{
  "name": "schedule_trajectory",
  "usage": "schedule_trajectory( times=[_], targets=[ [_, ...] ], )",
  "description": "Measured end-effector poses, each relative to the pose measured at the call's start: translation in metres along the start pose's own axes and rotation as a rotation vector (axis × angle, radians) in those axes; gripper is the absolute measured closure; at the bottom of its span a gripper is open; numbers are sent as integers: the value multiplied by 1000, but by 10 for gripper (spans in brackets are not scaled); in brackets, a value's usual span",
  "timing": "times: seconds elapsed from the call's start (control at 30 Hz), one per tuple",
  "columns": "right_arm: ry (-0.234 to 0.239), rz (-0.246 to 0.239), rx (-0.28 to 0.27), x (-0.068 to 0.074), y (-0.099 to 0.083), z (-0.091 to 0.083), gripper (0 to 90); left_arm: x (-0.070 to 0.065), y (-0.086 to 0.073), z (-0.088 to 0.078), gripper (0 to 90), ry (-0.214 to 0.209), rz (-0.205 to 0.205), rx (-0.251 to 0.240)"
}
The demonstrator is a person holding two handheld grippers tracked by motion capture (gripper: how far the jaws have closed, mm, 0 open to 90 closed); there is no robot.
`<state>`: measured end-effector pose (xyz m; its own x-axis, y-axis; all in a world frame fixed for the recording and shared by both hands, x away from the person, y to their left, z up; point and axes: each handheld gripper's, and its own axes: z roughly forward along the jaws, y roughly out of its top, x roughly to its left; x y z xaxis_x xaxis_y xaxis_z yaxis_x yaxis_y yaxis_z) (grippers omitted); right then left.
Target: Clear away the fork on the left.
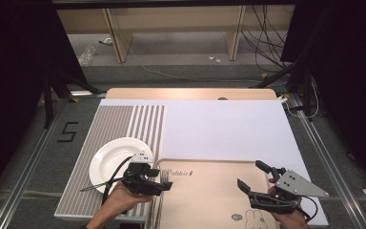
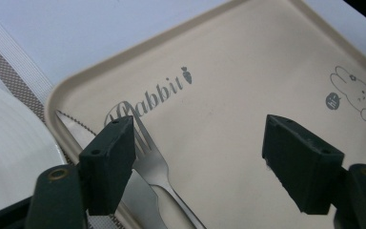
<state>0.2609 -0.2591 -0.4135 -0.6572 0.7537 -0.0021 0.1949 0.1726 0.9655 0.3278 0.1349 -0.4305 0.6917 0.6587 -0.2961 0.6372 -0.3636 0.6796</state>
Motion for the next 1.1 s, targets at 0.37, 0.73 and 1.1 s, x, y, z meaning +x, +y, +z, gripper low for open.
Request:
schedule_trajectory(
  times=[0.37, 0.73, 1.1],
  targets=[
    [0, 5, -3, 0, 0, 0, 174, 8, -1, -17, 235, 68, -28, -125],
    [1, 3, -7, 0, 0, 0, 173, 18, -9, -29, 225, 72, -84, -168],
    [2, 3, -7, 0, 0, 0, 173, 24, -12, -41, 214, 120, -125, -240]
  ],
)
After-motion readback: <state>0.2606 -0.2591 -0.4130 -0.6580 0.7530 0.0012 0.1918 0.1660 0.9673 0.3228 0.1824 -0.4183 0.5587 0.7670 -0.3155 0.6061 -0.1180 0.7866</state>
